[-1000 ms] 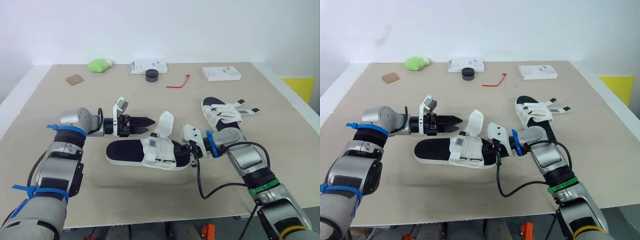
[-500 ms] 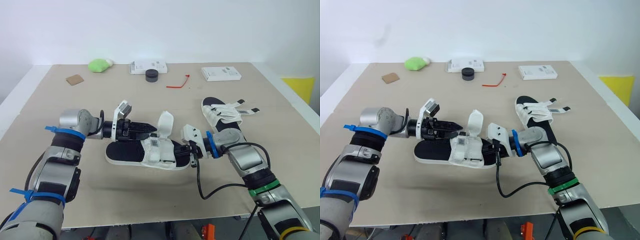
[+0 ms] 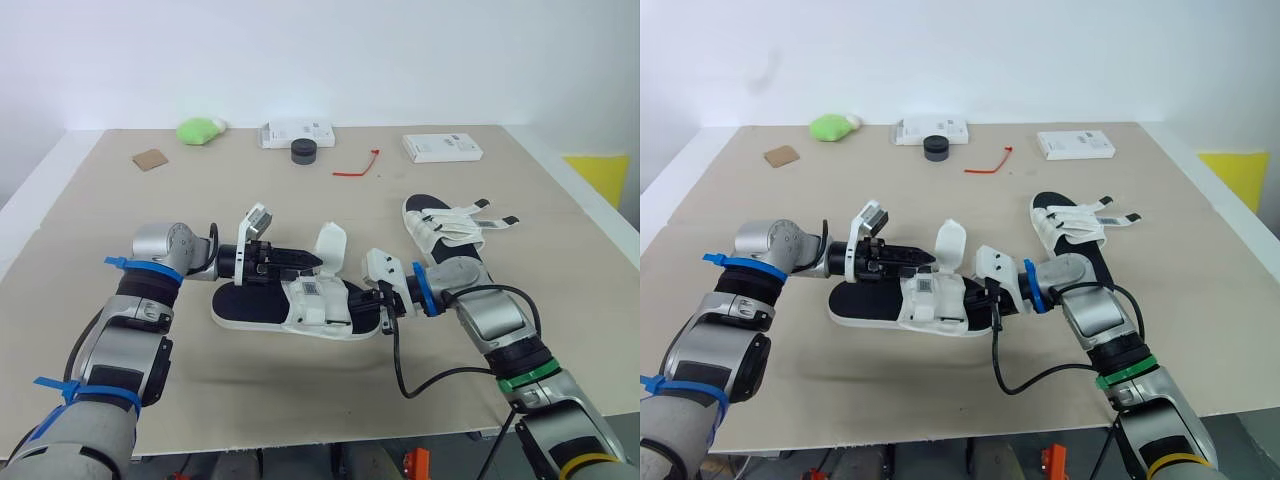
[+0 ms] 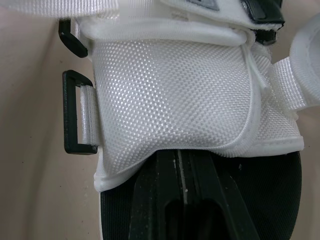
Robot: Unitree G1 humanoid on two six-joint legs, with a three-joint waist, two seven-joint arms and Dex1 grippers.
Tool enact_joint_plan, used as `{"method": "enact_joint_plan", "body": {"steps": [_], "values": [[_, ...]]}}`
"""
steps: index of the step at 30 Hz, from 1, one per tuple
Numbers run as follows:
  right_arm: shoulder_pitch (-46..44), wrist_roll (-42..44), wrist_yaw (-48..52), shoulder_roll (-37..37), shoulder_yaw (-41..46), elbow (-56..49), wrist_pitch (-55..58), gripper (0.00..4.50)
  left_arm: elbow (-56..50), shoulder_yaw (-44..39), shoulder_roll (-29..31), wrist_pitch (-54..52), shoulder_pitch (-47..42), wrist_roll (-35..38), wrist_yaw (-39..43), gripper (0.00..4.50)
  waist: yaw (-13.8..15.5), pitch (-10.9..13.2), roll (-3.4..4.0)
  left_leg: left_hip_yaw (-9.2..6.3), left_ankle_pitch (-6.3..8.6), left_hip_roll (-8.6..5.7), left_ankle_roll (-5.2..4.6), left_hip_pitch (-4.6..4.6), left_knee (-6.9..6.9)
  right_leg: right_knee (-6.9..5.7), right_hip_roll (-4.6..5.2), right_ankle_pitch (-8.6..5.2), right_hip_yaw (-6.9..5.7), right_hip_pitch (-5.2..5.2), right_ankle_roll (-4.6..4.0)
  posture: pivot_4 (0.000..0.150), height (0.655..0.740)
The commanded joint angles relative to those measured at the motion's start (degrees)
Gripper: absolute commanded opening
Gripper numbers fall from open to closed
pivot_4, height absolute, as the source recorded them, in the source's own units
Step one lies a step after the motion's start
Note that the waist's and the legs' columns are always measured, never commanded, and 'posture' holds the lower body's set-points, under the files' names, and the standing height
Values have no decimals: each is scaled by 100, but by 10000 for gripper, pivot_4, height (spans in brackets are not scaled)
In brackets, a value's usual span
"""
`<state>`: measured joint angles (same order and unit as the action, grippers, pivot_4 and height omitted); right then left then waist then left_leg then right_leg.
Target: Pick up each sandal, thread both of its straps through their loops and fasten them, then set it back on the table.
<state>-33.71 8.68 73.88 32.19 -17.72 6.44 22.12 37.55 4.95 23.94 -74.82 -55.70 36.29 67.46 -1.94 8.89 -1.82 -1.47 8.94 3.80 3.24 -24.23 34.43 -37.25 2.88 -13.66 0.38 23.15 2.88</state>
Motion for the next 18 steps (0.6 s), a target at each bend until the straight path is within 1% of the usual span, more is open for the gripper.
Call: {"method": "enact_joint_plan", "body": {"steps": [1,5,7,13,17,18], "values": [[174,-153,-11,59,-241,161,173,0,-97,-100,62,-20,-97,33,90,21690,0,0,0,0,0,0,0,0,0,0,0,0,0,0,0,1500,7400],[172,-151,-14,61,-235,164,179,0,-170,-102,138,-15,-100,31,172,5490,0,0,0,0,0,0,0,0,0,0,0,0,0,1,0,1500,7400],[167,-145,-8,62,-233,163,184,0,-158,-147,159,-53,-132,70,203,1608,0,0,0,0,0,0,0,-1,-1,0,0,0,0,1,0,1500,7400],[115,-158,7,36,-260,224,171,0,-352,-206,219,-13,-123,137,253,1608,0,1,0,-1,0,0,0,-1,-1,0,-1,0,0,2,0,1500,7400],[108,-159,17,39,-269,231,172,0,-921,-247,220,258,53,240,341,1608,-1,2,1,0,0,0,0,-2,-1,0,-1,0,1,2,0,1500,7400],[116,-156,20,47,-266,223,178,0,-1322,-293,242,416,159,369,500,1608,1,2,1,0,0,0,0,-2,-2,0,-1,-1,1,3,-1,1500,7400]]}}
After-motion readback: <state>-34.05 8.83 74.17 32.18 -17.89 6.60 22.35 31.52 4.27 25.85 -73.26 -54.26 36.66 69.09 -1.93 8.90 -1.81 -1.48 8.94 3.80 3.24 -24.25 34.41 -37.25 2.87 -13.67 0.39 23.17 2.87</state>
